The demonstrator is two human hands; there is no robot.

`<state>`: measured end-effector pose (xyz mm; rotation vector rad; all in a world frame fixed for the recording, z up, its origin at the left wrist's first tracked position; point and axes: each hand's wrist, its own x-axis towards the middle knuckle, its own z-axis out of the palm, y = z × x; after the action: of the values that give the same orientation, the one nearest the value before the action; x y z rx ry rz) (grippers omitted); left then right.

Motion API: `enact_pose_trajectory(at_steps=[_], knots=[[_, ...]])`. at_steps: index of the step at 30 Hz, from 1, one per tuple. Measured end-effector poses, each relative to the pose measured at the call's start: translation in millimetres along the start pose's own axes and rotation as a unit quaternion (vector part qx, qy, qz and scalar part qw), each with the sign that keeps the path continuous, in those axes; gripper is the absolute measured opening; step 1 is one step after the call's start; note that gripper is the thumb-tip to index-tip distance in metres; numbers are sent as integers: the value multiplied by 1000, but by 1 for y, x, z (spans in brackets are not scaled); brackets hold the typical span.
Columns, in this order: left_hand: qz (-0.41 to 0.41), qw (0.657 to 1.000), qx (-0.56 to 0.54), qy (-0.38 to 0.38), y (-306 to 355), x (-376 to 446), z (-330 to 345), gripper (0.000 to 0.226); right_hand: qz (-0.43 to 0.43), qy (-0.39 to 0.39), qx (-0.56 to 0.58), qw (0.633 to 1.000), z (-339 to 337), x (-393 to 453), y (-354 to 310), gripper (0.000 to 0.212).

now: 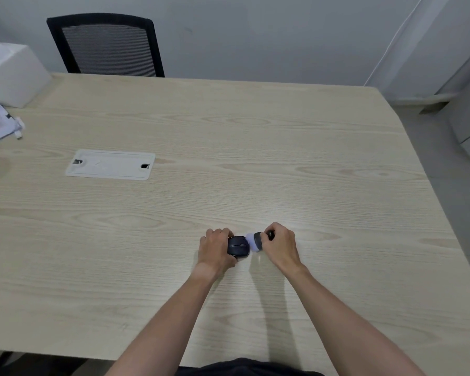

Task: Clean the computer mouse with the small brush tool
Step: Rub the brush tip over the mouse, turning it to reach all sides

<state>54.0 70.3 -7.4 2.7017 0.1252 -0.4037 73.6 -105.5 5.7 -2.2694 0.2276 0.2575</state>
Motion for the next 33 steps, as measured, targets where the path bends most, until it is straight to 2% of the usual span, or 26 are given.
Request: enact_pose_trajectory(at_steps=[4,9,12,15,18,21,23,25,28,31,33], knots=[[5,1000,-2,5,-1,-2,1,55,11,29,45,999,-1,0,-6,9],[13,1000,-10,8,-1,-3,0,51,3,-13,29,999,5,-5,-4,7],[25,1000,-3,-3,-2,-2,-1,51,12,15,12,1000,3,-4,-2,8],[40,999,3,-7,-6,-1,-1,53,14,28,51,998,1,-5,-8,9],[47,999,2,-14,-10,1,0,56,12,-6,68,998,3,-7,-10,8],[33,999,-17,-7,-12,0,1,69,15,-11,33,999,7,-9,-5,8],[-9,998,-55,0,-10,-3,1,88,15,19,15,1000,6,-10,-2,9],[-73,994,-82,-12,-5,-7,0,97,7,39,34,999,4,-12,-4,9],[-123,988,-79,-41,-4,-11,1,85,-29,15,73,997,4,-19,-10,7],[-100,988,-116,-32,-10,-12,4,70,-64,-30,60,996,11,-28,-7,6],[-81,988,-128,-28,-15,-11,4,65,-60,-25,37,997,15,-31,0,8]])
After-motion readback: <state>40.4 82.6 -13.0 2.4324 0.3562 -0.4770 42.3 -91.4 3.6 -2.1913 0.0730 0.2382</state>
